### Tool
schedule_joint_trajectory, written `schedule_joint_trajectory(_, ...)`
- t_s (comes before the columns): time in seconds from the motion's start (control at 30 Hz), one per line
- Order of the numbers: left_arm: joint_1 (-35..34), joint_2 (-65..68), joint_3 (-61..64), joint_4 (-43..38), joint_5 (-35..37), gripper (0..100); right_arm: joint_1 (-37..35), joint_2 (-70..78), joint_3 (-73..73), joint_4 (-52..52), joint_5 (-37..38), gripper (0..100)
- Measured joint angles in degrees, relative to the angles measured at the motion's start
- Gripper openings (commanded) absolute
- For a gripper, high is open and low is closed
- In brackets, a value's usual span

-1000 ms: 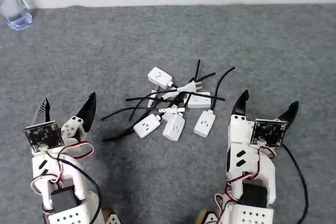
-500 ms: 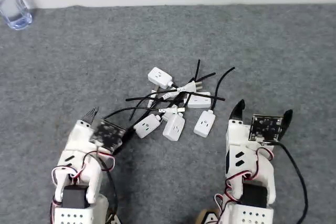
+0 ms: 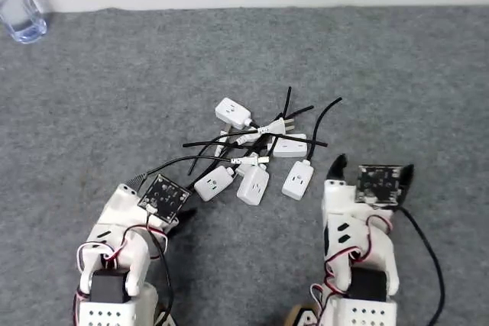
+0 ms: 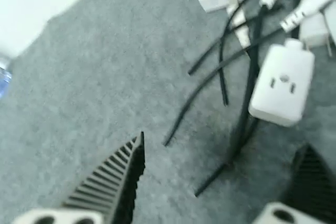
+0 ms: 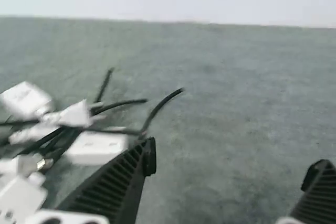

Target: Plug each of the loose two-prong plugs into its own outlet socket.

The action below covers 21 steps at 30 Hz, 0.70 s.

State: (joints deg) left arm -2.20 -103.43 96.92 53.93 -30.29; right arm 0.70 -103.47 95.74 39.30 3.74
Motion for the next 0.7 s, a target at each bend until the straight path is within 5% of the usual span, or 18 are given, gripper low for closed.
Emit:
schedule_joint_trajectory(0.3,-2.9,0.0,0.0,-7.0,-3.3,41,-4.3,0.0,0.0,3.0,6.9,42.4)
schedule_joint_trajectory(0.53,-1.6,0.0,0.0,8.2,-23.4,33,-4.4,0.0,0.0,3.0,6.9,11.1)
schedule_joint_trajectory(0.7,-1.1,0.0,0.0,14.2,-26.4,33,-4.5,0.0,0.0,3.0,10.1,31.8)
